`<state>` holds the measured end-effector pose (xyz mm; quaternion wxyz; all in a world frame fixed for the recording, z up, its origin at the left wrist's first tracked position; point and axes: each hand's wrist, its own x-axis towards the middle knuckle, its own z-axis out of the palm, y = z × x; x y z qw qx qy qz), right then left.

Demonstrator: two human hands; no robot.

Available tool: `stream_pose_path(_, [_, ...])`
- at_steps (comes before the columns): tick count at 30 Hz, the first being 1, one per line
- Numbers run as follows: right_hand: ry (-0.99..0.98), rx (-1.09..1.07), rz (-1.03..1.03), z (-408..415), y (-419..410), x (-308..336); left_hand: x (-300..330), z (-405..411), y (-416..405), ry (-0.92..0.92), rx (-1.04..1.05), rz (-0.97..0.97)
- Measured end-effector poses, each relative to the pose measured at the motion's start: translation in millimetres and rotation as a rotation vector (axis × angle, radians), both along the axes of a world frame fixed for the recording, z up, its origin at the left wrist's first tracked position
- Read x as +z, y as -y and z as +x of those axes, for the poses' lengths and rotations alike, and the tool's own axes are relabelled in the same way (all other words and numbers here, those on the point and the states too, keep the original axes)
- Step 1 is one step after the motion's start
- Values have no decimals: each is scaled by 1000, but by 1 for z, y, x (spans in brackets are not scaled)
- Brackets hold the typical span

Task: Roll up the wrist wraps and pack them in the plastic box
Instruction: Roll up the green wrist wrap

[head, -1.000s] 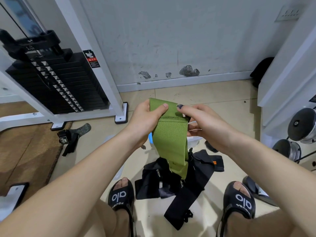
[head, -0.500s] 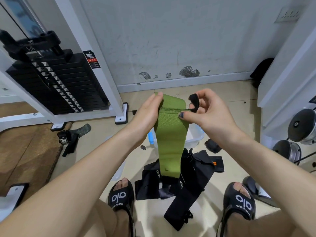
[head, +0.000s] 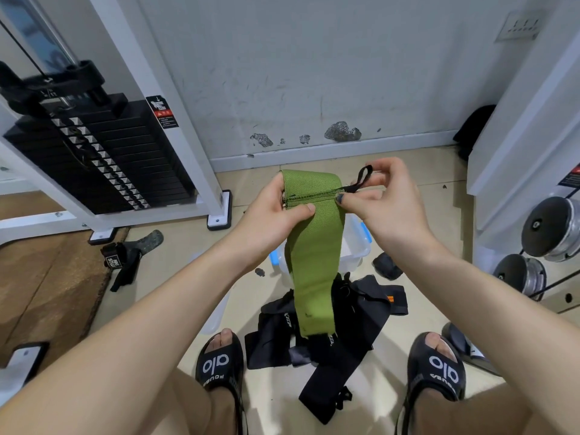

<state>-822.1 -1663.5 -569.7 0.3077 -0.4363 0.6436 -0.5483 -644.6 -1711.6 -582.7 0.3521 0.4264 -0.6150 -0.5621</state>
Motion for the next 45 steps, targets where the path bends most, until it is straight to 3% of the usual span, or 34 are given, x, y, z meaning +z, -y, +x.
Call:
stream_pose_path(4, [-105, 35, -71, 7, -5, -5, 3, 1, -3, 10, 7, -69])
stream_pose_path(10, [-75, 65, -73, 8, -4, -1, 7, 4, -5, 57, 1, -125])
stream_pose_path(18, [179, 100, -5, 6, -2, -3, 10, 7, -7, 104, -12, -180])
stream_pose_path(29, [170, 220, -20, 2, 0, -5, 12, 9, -10, 75, -43, -169])
stream_pose_path(45, [-260, 232, -110, 0, -2, -4, 12, 9, -10, 93, -32, -198])
